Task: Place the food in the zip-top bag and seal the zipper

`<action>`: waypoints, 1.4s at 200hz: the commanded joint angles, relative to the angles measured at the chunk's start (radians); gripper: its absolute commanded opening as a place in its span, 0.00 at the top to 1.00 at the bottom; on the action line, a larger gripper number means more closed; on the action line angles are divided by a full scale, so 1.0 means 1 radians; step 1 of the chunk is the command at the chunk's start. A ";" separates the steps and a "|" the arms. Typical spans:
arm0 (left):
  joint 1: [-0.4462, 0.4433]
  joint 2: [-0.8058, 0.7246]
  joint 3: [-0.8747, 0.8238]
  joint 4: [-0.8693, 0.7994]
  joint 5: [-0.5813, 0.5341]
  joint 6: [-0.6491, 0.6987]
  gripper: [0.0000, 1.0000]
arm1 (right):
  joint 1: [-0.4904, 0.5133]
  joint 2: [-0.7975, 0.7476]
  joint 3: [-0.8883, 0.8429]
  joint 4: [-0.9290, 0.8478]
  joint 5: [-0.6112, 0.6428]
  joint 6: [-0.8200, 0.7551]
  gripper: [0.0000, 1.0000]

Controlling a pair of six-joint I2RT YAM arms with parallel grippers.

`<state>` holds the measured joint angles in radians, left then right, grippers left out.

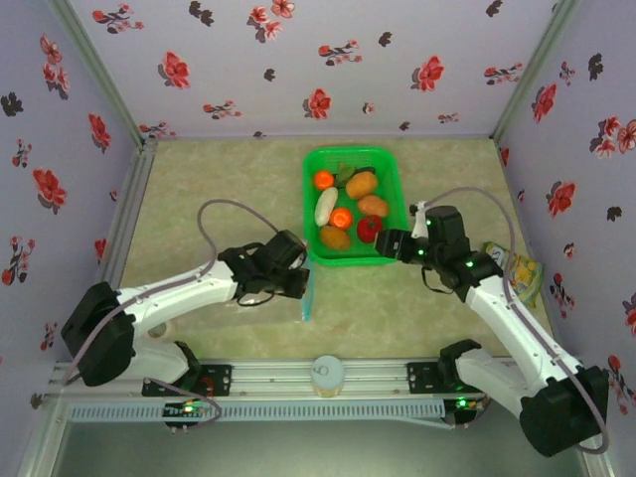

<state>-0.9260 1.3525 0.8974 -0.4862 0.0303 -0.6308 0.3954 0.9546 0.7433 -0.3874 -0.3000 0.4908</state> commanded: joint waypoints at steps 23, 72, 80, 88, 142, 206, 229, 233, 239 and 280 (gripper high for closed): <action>0.087 -0.117 -0.008 -0.059 0.005 0.076 1.00 | 0.183 0.073 0.025 0.109 -0.054 0.136 0.32; 0.138 -0.286 -0.044 -0.053 0.018 0.087 1.00 | 0.323 0.260 0.105 0.184 0.003 0.144 0.36; 0.142 -0.297 -0.043 -0.049 0.023 0.089 1.00 | 0.335 0.292 0.125 0.209 0.001 0.147 0.36; 0.144 -0.305 -0.043 -0.047 0.024 0.091 1.00 | 0.344 0.322 0.146 0.232 -0.004 0.150 0.36; 0.217 -0.375 -0.014 -0.080 0.020 0.124 1.00 | 0.366 0.485 0.275 0.256 -0.016 0.146 0.31; 0.360 -0.459 0.018 -0.160 0.022 0.176 1.00 | 0.386 0.521 0.310 0.249 -0.038 0.134 0.30; 0.363 -0.464 0.008 -0.110 0.044 0.167 1.00 | 0.393 0.548 0.326 0.271 -0.066 0.142 0.30; 0.363 -0.465 0.008 -0.101 0.050 0.166 1.00 | 0.394 0.554 0.329 0.278 -0.072 0.147 0.30; 0.363 -0.463 0.008 -0.089 0.057 0.163 1.00 | 0.396 0.564 0.333 0.292 -0.084 0.153 0.30; 0.368 -0.435 0.043 -0.040 0.099 0.168 1.00 | 0.396 0.608 0.365 0.344 -0.125 0.178 0.31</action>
<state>-0.5686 0.9039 0.8898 -0.5808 0.0837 -0.4896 0.7841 1.5436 1.0645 -0.0875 -0.3889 0.6479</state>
